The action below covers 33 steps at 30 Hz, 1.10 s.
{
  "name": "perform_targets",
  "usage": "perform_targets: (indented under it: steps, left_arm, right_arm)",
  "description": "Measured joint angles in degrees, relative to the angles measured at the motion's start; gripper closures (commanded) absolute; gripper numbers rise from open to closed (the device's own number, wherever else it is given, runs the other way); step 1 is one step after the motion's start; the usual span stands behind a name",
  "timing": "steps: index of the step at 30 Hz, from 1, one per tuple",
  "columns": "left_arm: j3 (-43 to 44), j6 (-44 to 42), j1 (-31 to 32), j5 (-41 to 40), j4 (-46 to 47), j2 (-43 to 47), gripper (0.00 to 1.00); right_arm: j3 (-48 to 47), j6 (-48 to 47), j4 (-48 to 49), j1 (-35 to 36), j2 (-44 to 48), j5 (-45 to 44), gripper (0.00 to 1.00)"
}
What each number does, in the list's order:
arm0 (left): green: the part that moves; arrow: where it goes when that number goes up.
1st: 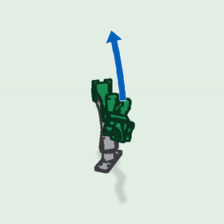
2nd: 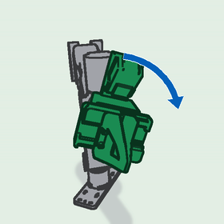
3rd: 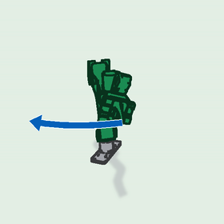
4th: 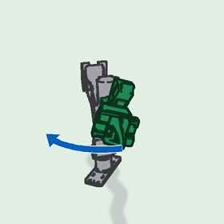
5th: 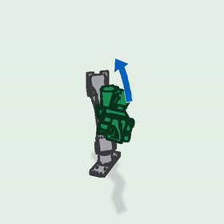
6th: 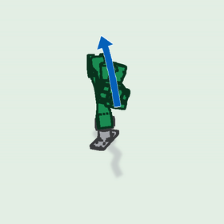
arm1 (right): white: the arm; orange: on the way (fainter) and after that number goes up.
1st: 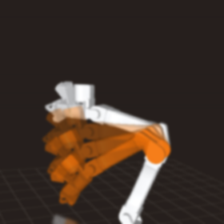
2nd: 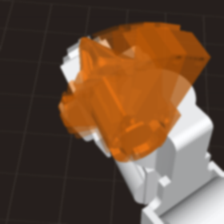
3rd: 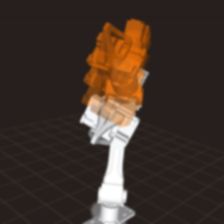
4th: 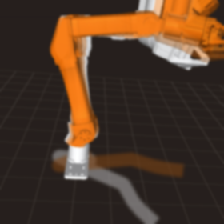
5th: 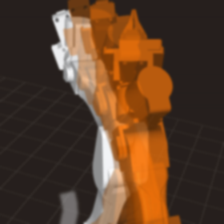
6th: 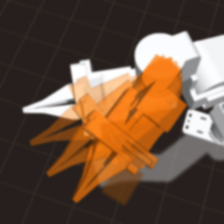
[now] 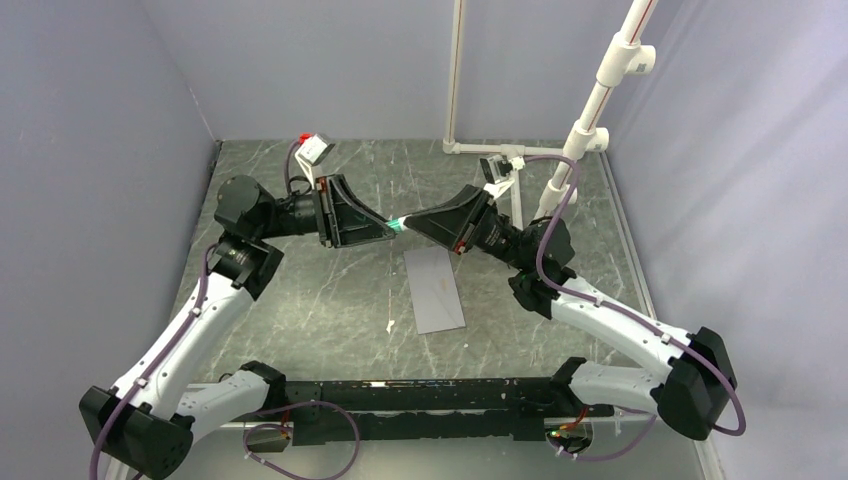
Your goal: Place the letter into the envelope and seal it
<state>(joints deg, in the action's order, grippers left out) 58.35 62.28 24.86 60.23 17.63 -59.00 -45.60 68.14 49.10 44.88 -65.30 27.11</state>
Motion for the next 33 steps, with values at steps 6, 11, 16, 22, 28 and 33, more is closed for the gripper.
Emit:
perform_targets:
  steps: [6, 11, 16, 22, 28, 33]
  left_arm:
    - [0.4, -0.3, 0.0, 0.5, -0.3, -1.2, 0.98]
    - [0.4, -4.7, 0.2, 0.3, -6.3, -0.7, 0.98]
    - [-0.4, -11.5, 1.7, -2.8, -13.6, -0.5, 0.98]
    - [-4.6, -16.2, 1.7, -6.1, -20.0, 2.0, 0.98]
    - [-4.7, -19.1, 1.7, -13.0, -26.7, 3.4, 0.98]
    - [-5.3, -18.1, 2.3, -23.8, -28.3, 2.1, 0.98]
  right_arm:
    - [0.0, -0.6, -1.2, 0.4, 0.1, -2.5, 1.0]
    - [0.3, -2.8, -10.4, 0.1, 4.7, -4.3, 0.6]
    - [0.0, -7.3, -25.7, -0.6, 9.3, -4.9, 0.23]
    - [-2.1, -12.4, -37.6, -2.9, 13.7, -10.5, 0.16]
    - [-5.0, -18.0, -45.1, -3.0, 16.2, -14.1, 0.2]
    - [-6.5, -24.9, -52.2, -3.0, 16.9, -16.8, 0.23]
